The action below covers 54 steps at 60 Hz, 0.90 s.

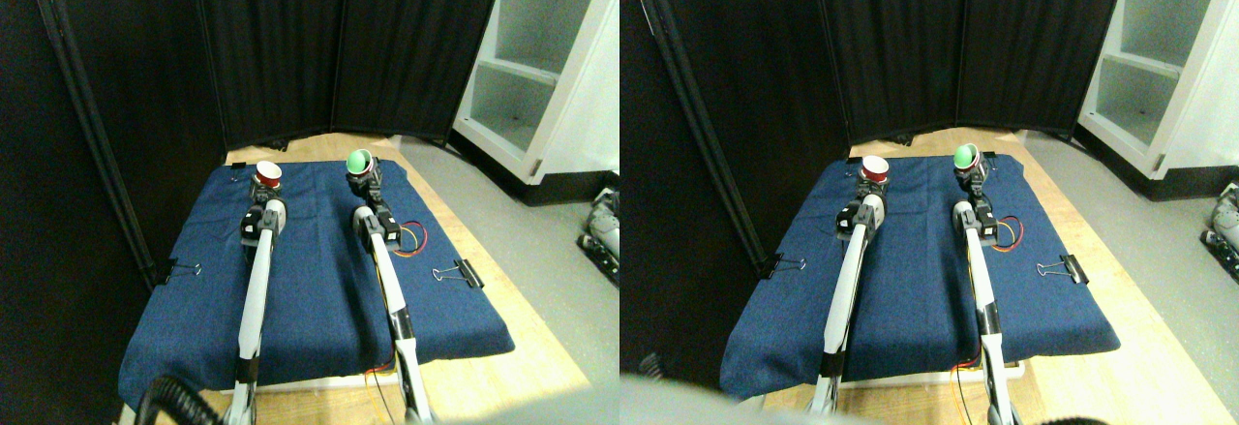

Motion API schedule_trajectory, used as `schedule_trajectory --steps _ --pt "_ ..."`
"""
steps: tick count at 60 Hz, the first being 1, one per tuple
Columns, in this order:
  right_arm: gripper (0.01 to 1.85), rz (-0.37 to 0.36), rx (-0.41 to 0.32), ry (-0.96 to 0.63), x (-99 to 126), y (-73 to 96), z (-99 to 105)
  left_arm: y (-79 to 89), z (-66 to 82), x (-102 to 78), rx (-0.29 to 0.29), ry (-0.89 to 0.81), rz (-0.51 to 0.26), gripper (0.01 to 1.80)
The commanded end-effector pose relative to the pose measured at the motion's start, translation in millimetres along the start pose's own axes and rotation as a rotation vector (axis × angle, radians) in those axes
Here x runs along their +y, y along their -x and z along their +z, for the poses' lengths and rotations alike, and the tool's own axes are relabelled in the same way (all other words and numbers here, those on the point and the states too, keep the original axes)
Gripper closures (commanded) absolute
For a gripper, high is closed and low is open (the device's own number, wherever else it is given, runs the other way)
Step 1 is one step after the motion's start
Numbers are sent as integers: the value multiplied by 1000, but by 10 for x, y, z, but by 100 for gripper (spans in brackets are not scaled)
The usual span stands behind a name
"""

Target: Pour (bimanual)

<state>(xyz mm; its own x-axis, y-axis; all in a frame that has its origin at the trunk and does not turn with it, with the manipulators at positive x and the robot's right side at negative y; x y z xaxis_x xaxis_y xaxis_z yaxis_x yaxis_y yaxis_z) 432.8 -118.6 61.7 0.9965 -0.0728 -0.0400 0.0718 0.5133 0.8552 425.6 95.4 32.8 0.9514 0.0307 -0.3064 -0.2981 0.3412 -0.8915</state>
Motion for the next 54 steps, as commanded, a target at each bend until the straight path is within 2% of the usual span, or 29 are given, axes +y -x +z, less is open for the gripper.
schedule_trajectory --steps 1,13,24,54 --pt "153 58 -5 7 185 2 -5 24 -38 -171 -11 -13 -56 148" --pt "153 84 8 18 291 16 -47 76 -112 -264 21 6 -58 148" --pt "153 67 -4 -10 366 44 -54 117 -177 -315 46 31 -47 148" --pt "153 96 5 30 685 95 46 190 -292 -392 68 22 -49 148"
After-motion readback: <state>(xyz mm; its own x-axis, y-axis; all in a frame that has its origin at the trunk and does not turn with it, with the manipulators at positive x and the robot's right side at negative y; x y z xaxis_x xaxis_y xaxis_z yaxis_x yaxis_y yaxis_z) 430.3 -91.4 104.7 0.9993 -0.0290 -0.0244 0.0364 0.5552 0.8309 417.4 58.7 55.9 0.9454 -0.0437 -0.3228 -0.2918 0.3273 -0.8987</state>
